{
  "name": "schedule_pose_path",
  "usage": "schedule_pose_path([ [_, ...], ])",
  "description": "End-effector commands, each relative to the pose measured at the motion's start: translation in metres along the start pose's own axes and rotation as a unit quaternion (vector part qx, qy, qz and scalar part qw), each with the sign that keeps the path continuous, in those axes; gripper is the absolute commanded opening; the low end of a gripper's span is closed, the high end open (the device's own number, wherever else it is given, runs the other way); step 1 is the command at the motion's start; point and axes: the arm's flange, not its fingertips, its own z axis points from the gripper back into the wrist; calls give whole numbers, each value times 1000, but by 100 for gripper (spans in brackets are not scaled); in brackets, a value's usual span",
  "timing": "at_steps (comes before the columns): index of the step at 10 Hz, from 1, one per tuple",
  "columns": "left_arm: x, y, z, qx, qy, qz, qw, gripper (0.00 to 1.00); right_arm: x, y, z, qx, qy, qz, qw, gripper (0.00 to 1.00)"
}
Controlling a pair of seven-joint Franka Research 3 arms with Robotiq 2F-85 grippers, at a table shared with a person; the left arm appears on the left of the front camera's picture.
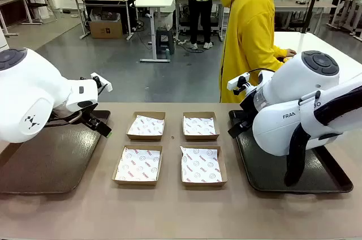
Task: Individually package the donuts and arrange them on the tray.
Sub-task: Pick up one Paper togo box.
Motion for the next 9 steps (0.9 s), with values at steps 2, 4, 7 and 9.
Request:
schedule_pose_path([
  [2,0,0,0,0,0,0,1000,100,0,0,0,0,0,0,1000,100],
  [4,0,0,0,0,0,0,1000,100,0,0,0,0,0,0,1000,100],
  [7,0,0,0,0,0,0,1000,100,0,0,0,0,0,0,1000,100],
  [9,0,0,0,0,0,0,1000,100,0,0,0,0,0,0,1000,100],
])
